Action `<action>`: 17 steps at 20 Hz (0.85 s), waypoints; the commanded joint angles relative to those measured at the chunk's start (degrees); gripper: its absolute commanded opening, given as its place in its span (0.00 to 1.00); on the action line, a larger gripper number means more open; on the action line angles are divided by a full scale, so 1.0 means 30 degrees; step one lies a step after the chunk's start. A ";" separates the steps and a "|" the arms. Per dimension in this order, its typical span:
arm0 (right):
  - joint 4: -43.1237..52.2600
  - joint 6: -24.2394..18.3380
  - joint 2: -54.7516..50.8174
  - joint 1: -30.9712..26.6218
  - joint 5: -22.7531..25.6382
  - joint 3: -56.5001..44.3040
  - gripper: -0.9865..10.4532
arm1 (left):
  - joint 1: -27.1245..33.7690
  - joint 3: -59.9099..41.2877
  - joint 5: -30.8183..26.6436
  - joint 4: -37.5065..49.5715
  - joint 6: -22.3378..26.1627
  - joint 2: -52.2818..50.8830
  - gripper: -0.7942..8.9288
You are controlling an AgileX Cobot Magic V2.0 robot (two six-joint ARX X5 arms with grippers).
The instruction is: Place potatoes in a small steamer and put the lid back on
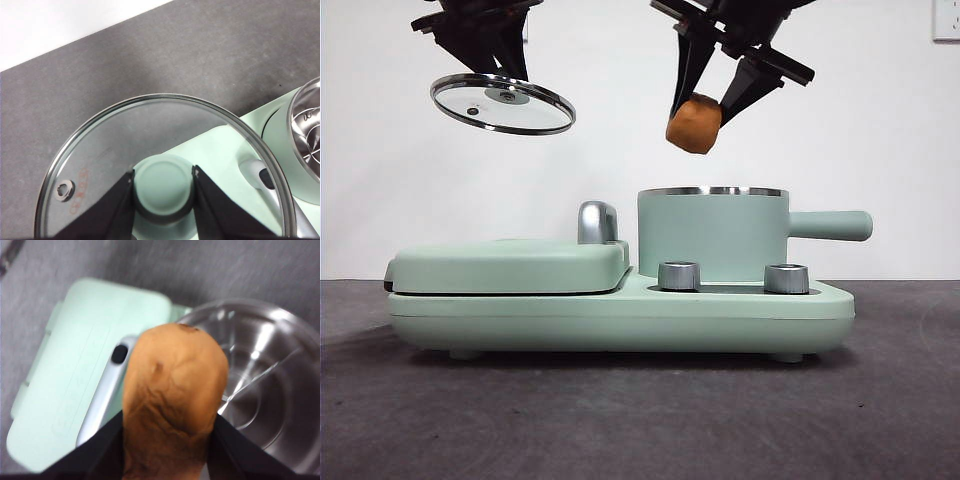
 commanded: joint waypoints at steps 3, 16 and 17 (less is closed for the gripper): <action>0.0291 -0.0240 0.0554 -0.0452 0.0153 0.0437 0.13 | -0.0066 0.0743 0.0131 0.0430 -0.0015 -0.0182 0.10; -0.0131 -0.1246 0.3672 -0.0568 0.0146 0.0430 0.14 | -0.0124 0.0736 0.0131 0.0284 -0.0029 -0.0175 0.10; -0.0270 -0.1253 0.3774 -0.0568 0.0160 0.0430 0.14 | -0.0124 0.0729 0.0131 0.0284 -0.0036 -0.0175 0.10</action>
